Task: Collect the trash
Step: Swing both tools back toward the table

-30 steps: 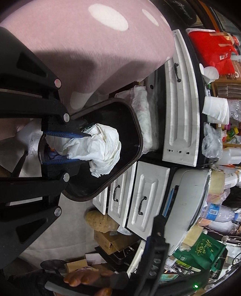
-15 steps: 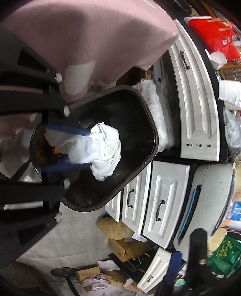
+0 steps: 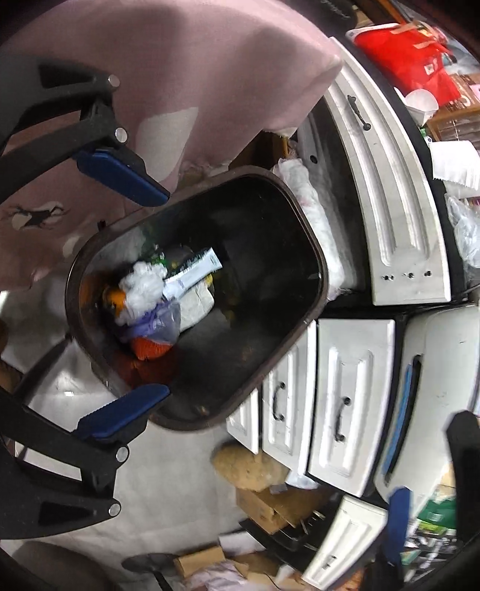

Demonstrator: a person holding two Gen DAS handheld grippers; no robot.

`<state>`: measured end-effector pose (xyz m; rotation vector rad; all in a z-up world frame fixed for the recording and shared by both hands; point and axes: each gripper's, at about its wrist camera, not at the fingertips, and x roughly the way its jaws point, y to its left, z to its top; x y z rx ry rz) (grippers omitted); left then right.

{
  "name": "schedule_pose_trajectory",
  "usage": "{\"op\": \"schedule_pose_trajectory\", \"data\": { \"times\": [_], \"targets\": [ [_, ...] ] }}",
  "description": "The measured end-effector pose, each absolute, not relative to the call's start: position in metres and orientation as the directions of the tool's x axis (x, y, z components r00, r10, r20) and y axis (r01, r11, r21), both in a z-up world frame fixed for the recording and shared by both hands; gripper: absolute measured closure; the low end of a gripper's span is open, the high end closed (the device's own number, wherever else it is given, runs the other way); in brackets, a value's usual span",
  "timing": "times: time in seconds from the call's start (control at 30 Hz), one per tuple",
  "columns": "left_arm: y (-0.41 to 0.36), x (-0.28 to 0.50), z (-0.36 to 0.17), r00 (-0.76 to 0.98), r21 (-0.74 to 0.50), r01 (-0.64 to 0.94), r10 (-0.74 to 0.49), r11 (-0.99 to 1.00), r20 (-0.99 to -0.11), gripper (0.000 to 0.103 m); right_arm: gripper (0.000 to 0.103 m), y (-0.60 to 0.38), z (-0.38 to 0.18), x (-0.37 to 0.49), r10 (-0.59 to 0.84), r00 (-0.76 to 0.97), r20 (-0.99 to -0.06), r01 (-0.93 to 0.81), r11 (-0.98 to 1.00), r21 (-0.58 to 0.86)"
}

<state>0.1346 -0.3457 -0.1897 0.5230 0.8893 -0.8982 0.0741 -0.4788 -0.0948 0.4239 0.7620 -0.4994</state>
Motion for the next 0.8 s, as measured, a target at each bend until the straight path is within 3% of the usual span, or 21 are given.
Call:
{"op": "schedule_pose_trajectory", "data": {
  "times": [0.4, 0.8],
  "targets": [
    [-0.313, 0.11, -0.141, 0.35, 0.001, 0.852, -0.569, 0.523, -0.744, 0.006, 0.008, -0.477, -0.078, 0.069, -0.278, 0.671, -0.688, 0.536, 0.822, 0.191],
    [-0.283, 0.09, -0.085, 0.36, -0.019, 0.873, -0.669, 0.488, -0.65, 0.006, 0.006, -0.451, -0.057, 0.081, -0.285, 0.729, -0.622, 0.439, 0.892, 0.106]
  ]
}}
